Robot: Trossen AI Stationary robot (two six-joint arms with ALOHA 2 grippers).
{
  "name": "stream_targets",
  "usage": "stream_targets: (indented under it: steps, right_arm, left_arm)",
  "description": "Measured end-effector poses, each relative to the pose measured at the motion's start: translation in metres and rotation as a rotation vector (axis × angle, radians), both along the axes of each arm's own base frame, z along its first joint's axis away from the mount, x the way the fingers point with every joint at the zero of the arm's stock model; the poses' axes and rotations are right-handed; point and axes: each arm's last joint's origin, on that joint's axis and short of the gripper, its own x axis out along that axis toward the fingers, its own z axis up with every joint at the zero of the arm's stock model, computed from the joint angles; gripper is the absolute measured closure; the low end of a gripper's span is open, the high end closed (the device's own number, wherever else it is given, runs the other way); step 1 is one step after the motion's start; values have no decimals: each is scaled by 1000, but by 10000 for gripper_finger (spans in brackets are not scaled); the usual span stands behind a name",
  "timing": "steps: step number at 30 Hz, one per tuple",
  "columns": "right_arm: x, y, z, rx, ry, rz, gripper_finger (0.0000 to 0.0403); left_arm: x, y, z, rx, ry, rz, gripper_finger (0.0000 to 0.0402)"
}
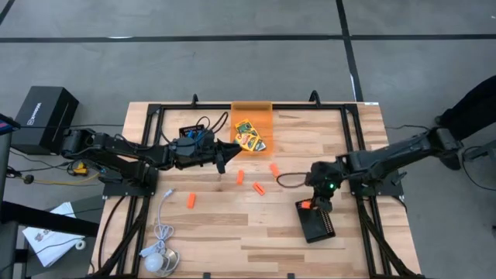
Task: Pick & Place School Supplies
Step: Put the orange eraser into the bottom black bin
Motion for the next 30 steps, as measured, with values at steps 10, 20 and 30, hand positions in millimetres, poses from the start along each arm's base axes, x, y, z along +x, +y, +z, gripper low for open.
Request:
stream_targets:
  steps: [10,20,30]
  right_arm:
    - [8,16,-28,3,57,13,381]
    - [10,14,-12,142,-6,-17,215]
    - [5,-15,64,14,-460,-234,256]
  left_arm:
    - [0,-1,0,-6,-1,-40,284]
    - [0,-2,1,-8,-6,-61,284]
    - [0,-2,1,-10,-8,-81,284]
